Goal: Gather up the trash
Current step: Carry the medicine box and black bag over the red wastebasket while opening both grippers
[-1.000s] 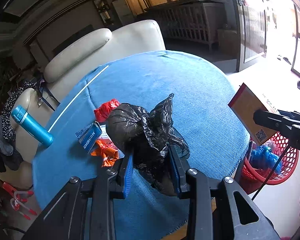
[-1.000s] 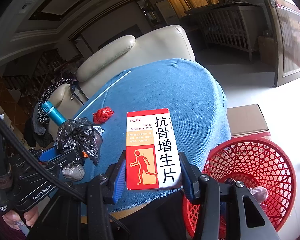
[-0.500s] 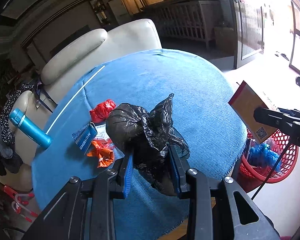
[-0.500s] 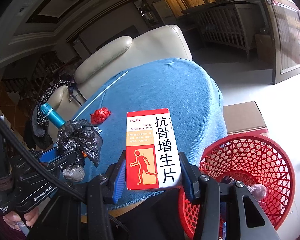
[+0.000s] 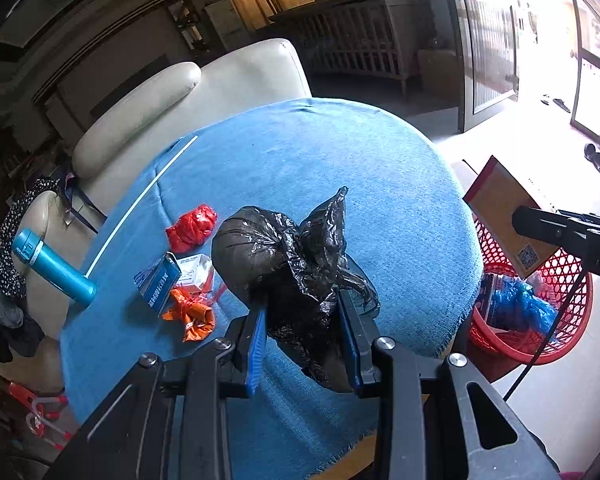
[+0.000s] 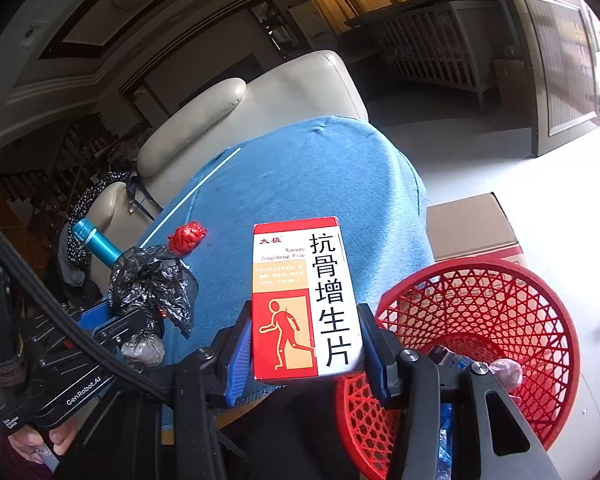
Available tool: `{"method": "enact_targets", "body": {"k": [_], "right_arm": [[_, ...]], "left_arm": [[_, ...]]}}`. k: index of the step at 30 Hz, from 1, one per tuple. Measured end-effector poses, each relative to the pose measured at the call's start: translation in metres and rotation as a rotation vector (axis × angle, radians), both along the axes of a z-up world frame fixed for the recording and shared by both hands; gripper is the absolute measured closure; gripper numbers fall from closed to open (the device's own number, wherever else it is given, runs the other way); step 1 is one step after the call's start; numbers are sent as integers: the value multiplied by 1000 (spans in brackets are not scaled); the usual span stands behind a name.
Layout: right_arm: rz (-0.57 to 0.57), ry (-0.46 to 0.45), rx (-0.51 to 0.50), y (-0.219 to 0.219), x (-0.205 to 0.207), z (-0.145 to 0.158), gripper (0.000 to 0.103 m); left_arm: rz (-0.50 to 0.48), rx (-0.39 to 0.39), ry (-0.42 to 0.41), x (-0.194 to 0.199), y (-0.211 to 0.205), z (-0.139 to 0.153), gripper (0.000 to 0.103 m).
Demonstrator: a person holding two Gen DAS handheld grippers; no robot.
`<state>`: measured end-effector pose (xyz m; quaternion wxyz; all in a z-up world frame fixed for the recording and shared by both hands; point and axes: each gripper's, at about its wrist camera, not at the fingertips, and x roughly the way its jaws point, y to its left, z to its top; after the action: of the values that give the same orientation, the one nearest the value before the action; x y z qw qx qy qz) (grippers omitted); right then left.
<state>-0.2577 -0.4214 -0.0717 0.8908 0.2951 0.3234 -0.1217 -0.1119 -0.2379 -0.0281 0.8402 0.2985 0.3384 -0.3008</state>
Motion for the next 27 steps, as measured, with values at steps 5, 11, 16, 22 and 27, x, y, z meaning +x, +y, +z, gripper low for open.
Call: {"method": "enact_targets", "body": {"k": [5, 11, 16, 22, 27], "right_arm": [[-15, 4, -5, -4, -6, 1, 52], [-31, 14, -15, -7, -13, 1, 52], [-55, 25, -20, -12, -23, 2, 52], [-91, 39, -17, -22, -34, -1, 52], [-136, 42, -24, -33, -46, 0, 52]], "left_arm": [[-17, 1, -6, -5, -3, 1, 68], [-38, 5, -13, -10, -9, 2, 68], [-54, 8, -14, -13, -13, 3, 68], [-83, 18, -21, -20, -19, 3, 68], [-117, 25, -23, -27, -29, 3, 68]]}}
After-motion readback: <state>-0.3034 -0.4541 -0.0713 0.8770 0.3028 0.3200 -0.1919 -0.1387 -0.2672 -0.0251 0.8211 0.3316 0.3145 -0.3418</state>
